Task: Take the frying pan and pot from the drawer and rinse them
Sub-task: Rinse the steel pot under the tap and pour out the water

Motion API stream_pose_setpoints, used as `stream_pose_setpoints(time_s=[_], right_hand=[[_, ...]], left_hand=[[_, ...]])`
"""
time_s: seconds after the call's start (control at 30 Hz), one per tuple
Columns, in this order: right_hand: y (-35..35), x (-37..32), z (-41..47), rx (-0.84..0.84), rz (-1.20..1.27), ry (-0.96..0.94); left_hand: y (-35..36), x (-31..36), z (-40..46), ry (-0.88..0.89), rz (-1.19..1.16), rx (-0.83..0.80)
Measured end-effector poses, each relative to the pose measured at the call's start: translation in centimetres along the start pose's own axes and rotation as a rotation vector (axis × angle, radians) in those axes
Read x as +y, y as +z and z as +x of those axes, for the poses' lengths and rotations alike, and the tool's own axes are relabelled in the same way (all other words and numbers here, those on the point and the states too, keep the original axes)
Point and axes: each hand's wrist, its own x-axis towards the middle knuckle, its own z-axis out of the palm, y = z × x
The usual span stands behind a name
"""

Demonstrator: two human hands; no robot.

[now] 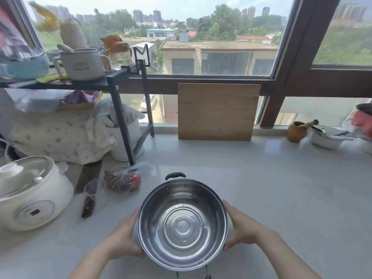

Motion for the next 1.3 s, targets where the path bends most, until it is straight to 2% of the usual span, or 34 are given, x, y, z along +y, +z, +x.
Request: stream_pose_setpoints(time_s=[0.13, 0.27, 0.47, 0.6, 0.9, 1.13, 1.3], right_hand=[[0.3, 0.0, -0.1, 0.004, 0.156, -0.090], [-0.4, 1.1, -0.6, 0.016, 0.254, -0.086], [-3.5, 3.3, -4.9, 0.134, 0.394, 0.010], [-6.3, 6.0, -10.4, 0.272, 0.476, 0.112], [-10.9, 16.0, -26.8, 0.577, 0.499, 0.397], [-14.5, 25.1, -40.2, 0.687, 0.479, 0.553], [-15.9, 30.2, -48.0, 0.705, 0.432, 0.660]], left_hand=[[-0.1, 0.7, 0.1, 0.018, -0.282, -0.025], [-1.1, 2.7, 1.2, 0.014, -0.413, -0.069], [-2.6, 8.3, 5.9, 0.085, -0.391, -0.224], [-1.3, 15.2, 9.8, 0.200, -0.298, -0.355], [9.3, 34.3, 16.1, 0.499, -0.248, -0.616], [21.3, 49.4, 18.4, 0.636, -0.229, -0.772], [29.0, 57.6, 18.6, 0.680, -0.202, -0.865]])
